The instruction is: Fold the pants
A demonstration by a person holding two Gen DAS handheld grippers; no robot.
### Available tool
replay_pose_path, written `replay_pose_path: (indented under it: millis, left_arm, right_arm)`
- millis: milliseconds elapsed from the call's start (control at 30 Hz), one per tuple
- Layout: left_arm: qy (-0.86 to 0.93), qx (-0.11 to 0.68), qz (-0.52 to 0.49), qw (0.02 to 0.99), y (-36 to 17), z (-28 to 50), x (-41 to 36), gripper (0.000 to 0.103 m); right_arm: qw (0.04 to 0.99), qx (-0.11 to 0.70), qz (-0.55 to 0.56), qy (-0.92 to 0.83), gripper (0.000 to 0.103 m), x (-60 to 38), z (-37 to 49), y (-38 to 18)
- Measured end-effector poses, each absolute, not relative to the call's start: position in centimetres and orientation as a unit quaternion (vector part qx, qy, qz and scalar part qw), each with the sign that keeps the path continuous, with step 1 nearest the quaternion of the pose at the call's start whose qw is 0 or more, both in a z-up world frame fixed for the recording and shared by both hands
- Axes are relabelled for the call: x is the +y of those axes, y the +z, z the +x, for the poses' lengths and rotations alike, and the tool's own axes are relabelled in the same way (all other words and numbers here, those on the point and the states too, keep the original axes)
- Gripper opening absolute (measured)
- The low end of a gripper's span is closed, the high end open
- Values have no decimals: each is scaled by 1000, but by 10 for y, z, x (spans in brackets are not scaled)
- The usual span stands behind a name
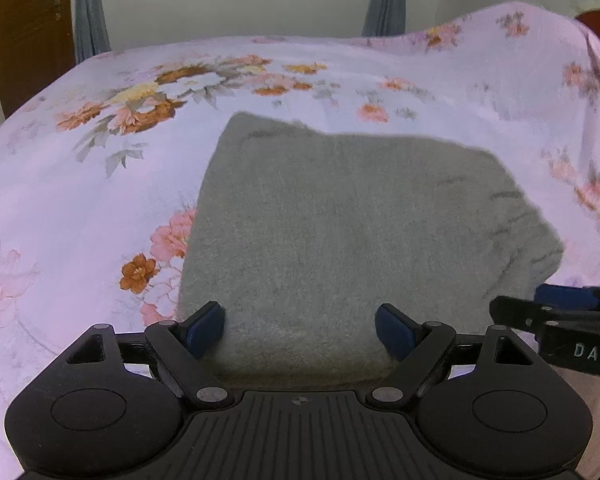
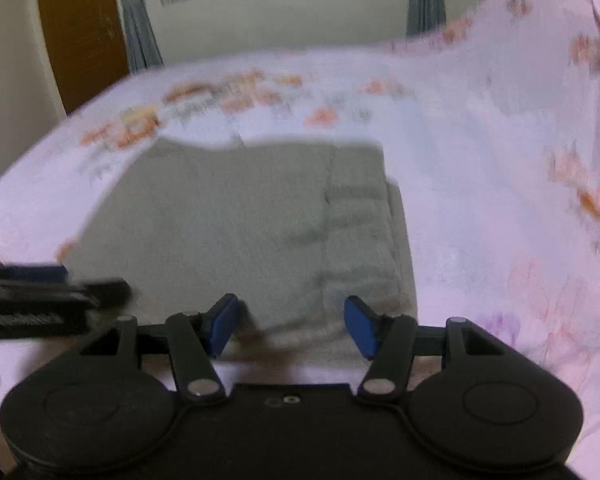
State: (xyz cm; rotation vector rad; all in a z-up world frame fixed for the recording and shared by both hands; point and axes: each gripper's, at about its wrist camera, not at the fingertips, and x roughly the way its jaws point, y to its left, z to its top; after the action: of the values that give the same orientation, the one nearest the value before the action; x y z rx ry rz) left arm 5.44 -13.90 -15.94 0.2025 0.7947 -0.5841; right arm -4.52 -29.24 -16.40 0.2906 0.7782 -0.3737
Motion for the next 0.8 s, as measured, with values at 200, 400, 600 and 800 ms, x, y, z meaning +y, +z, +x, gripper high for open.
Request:
replay_pose_path:
  millis: [200,400,600,800]
  left_arm:
    - [-283,381,97,875,-150,59,-140,84]
    - [-262,382,86,882,-142,72,-127,84]
    - [-243,403,65,880,-148,92,-115,84]
    - [-253,424,55,868,-161,98,-115,84]
  right_arm:
    - [901,352,185,-174,65,-314,-57,-156]
    - [892,347,230,-176,66,-334,-64,-154]
    - [883,347,271,-165,50,-342,-60,-160]
    - [887,350,255,-162,48,-338,-59,-155]
